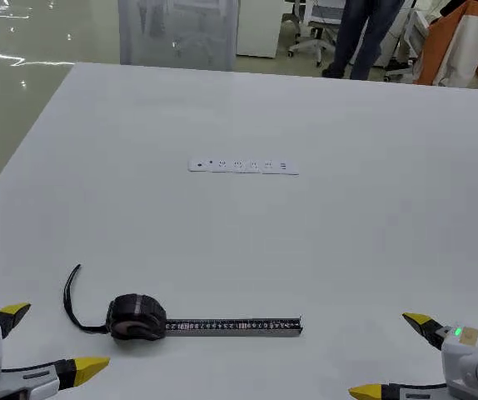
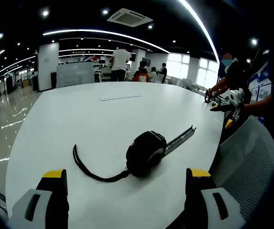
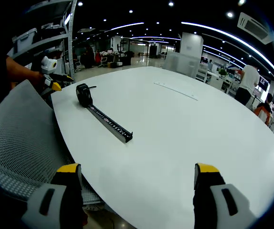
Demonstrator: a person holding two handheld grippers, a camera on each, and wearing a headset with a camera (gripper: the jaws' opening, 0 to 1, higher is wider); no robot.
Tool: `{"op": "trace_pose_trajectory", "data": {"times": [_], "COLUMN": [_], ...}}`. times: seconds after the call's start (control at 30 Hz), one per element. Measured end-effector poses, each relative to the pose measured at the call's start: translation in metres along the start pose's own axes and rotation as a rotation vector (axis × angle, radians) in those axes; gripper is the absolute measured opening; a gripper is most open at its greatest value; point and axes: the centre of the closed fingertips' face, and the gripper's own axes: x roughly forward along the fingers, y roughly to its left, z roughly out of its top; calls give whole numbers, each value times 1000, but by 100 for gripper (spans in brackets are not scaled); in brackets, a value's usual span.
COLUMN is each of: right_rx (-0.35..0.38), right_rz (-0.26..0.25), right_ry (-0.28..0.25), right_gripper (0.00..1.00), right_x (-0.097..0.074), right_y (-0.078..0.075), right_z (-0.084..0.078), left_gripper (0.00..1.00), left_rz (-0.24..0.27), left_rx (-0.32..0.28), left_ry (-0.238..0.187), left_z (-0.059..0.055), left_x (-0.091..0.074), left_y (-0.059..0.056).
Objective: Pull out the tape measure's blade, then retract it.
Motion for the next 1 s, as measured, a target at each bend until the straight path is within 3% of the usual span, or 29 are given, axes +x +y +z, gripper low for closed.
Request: {"op": "trace_pose_trajectory", "data": {"times": [0.27, 0.57, 0.7, 0.87, 1.0], "right_rx": [-27, -65, -98, -137, -162], "right_rz": [14, 48, 74, 109, 134], "right_ry": [9, 30, 41, 64, 76], "right_gripper": [99, 98, 97, 97, 96], "right_x": [1, 3, 6, 13, 19], "right_y": [1, 4, 7, 7, 6], "right_z": [3, 7, 12, 16, 23], "left_gripper": [100, 100, 100, 100, 100], "left_rz": [-5, -10, -4, 10, 78], "left_rx": [-10, 4, -30, -52, 4], "left_ry": [15, 19, 12, 49, 121], "left_z": [-8, 3, 14, 20, 18], "left_x": [3, 12, 15, 23, 26], "left_y": [-3, -14, -18, -25, -22]}}
